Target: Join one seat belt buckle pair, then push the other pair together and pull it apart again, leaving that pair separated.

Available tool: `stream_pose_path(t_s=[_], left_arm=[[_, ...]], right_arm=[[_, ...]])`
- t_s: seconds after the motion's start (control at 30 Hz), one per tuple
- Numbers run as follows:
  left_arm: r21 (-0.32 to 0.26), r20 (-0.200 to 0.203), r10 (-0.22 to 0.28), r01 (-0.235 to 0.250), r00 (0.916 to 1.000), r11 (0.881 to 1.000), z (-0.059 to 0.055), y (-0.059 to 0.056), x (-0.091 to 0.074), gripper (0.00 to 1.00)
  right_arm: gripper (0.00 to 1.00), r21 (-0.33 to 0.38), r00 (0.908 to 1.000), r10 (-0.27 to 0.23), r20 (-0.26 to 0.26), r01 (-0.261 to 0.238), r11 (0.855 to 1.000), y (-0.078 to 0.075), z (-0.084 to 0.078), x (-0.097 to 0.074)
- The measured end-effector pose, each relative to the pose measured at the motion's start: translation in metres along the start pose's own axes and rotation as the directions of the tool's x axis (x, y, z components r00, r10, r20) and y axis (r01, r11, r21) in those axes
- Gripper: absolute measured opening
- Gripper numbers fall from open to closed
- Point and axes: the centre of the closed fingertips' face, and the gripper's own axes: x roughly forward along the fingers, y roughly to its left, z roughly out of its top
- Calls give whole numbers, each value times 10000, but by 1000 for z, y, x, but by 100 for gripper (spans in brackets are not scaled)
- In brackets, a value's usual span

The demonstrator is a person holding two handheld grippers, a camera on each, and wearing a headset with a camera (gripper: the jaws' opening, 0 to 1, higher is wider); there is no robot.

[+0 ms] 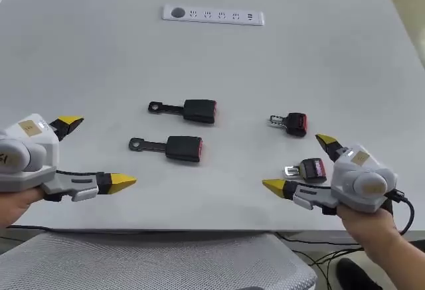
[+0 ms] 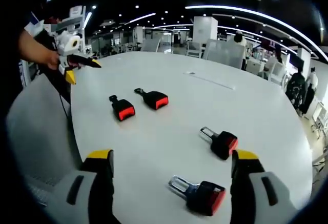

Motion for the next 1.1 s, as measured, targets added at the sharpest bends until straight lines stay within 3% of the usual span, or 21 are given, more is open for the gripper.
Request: stream_pose_path(t_s=[1.1], left_arm=[[463, -373, -376, 393, 9986, 9982, -3, -6, 6, 100]], right_arm=[[94, -310, 9999, 148, -5, -148, 9994, -11, 1, -7]])
